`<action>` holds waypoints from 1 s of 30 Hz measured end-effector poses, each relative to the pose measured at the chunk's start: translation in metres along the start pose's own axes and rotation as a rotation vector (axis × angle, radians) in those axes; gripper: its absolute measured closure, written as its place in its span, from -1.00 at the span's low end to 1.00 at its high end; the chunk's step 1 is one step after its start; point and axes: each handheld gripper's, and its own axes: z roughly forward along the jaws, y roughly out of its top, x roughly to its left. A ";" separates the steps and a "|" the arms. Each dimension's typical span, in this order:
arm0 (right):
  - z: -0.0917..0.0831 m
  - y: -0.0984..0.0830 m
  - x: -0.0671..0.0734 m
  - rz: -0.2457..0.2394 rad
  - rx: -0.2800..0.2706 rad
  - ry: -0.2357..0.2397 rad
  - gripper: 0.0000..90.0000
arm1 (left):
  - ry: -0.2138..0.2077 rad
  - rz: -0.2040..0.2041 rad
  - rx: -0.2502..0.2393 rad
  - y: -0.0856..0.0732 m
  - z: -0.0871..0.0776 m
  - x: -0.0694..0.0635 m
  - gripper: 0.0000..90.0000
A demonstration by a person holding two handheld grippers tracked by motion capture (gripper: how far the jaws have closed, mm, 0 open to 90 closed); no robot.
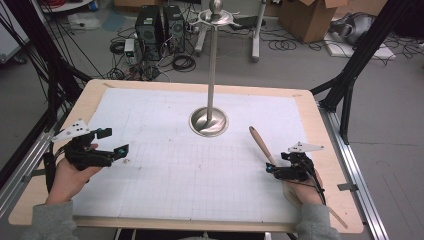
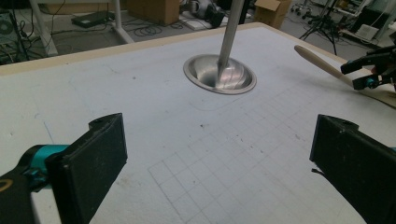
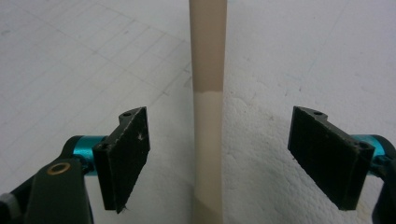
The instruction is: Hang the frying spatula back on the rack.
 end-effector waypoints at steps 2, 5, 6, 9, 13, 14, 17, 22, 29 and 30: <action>0.000 -0.001 0.001 0.000 -0.001 -0.003 -0.51 | 0.000 -0.002 -0.001 0.000 0.000 0.000 -0.90; 0.000 -0.003 0.002 -0.004 0.002 -0.001 -0.47 | 0.001 -0.002 0.001 -0.001 0.000 0.000 -0.90; 0.000 -0.004 0.001 -0.009 0.001 -0.004 -0.45 | 0.001 0.001 0.002 -0.001 0.001 0.000 -0.90; 0.000 -0.005 0.002 -0.013 0.000 -0.010 -0.41 | 0.001 -0.001 0.003 -0.001 0.001 0.000 -0.90; -0.001 -0.006 0.004 -0.020 -0.001 -0.016 -0.32 | 0.003 -0.001 0.004 -0.001 0.000 0.001 -0.90; -0.001 -0.006 0.004 -0.021 -0.001 -0.019 -0.29 | 0.004 -0.001 0.004 -0.001 0.001 0.001 -0.90; -0.002 -0.007 0.005 -0.024 0.002 -0.029 -0.24 | 0.003 0.000 0.006 -0.002 0.000 0.001 -0.90; -0.002 -0.007 0.006 -0.025 0.015 -0.029 -0.08 | 0.004 0.001 0.005 -0.001 0.000 0.000 -0.90; -0.001 -0.008 0.008 -0.033 0.031 -0.027 0.10 | 0.003 -0.001 0.004 -0.002 0.000 0.000 -0.90; -0.002 -0.008 0.008 -0.033 0.032 -0.028 0.13 | 0.004 -0.001 0.004 -0.002 0.000 0.000 -0.90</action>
